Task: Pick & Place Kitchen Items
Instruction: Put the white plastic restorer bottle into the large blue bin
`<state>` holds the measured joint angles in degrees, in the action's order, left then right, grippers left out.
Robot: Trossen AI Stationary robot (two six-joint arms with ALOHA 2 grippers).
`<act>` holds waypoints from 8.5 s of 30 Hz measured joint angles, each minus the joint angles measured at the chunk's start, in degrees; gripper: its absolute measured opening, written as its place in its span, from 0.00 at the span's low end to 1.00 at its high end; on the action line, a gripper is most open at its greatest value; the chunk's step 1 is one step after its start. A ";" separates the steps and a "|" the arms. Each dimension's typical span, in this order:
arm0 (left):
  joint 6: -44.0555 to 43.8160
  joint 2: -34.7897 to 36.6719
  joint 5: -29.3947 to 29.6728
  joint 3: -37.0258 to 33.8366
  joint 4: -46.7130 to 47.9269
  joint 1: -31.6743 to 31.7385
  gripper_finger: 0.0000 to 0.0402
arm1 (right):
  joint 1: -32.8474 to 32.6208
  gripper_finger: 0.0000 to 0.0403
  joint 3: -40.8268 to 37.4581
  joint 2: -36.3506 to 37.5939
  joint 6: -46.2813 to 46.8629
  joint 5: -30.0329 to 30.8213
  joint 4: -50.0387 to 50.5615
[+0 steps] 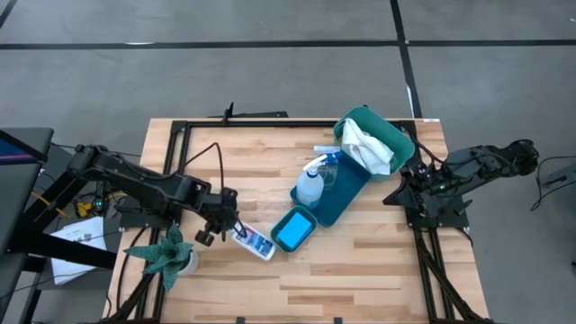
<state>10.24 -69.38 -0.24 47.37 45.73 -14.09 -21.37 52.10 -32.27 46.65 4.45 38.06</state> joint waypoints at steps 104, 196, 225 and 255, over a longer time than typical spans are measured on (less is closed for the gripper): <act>-64.88 2.99 -19.21 30.50 -16.08 6.50 0.27 | -9.86 0.76 14.23 -28.52 -63.01 22.95 -47.16; -5.96 -18.31 7.53 30.52 -93.84 6.39 0.58 | 3.61 0.34 30.99 -40.09 -45.13 14.60 -49.03; -9.33 -18.51 7.30 30.50 -98.73 7.00 0.20 | 7.65 0.42 30.99 -40.19 -44.68 11.72 -48.63; -19.23 -1.18 4.68 30.54 -25.27 6.78 0.20 | 7.67 0.75 30.93 -39.61 -43.36 14.84 -39.16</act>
<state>-8.99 -70.57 4.45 77.91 20.47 -7.31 -13.69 83.02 -71.89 3.29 19.29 -1.10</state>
